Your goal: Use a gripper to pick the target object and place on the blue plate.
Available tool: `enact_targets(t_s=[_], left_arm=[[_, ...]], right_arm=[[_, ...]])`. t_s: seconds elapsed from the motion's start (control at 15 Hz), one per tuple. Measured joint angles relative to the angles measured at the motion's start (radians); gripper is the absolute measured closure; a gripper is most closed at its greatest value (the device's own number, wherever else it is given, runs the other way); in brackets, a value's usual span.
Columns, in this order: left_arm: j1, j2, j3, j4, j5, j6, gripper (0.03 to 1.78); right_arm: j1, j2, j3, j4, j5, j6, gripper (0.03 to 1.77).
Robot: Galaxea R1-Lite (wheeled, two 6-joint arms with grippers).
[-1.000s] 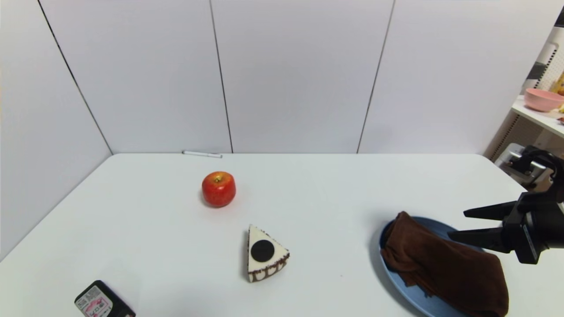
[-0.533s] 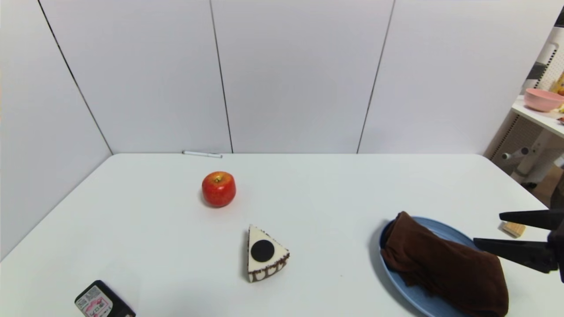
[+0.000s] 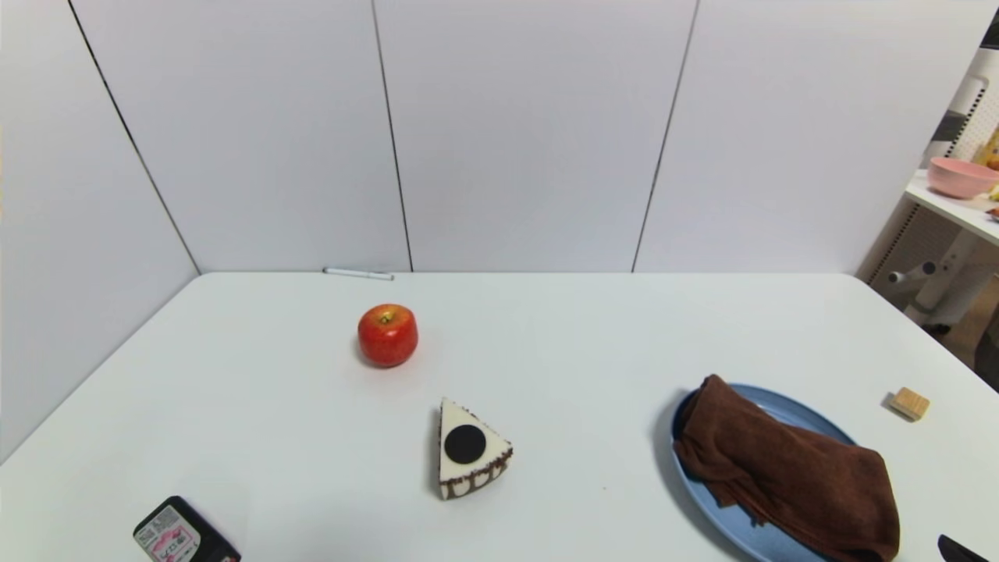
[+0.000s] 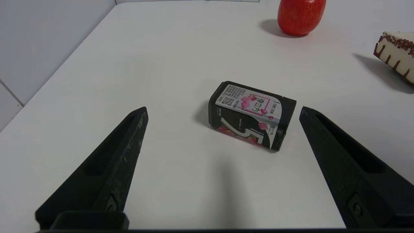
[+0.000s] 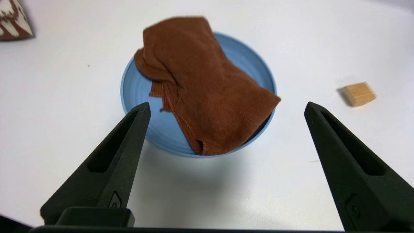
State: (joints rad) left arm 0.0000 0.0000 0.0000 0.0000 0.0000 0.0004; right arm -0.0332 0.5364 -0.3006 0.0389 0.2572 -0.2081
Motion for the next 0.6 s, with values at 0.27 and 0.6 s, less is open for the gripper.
enact_targets(t_s=[0.27,0.6], left_arm=[[0.0,0.0,0.0,0.0,0.0,0.0,0.12],[0.0,0.0,0.0,0.0,0.0,0.0,0.12]], right_arm=[[0.026,-0.216,0.189,-0.142,-0.146,0.03,0.13],[0.038,-0.433,0.294,-0.062,-0.256,0.122,0.11]])
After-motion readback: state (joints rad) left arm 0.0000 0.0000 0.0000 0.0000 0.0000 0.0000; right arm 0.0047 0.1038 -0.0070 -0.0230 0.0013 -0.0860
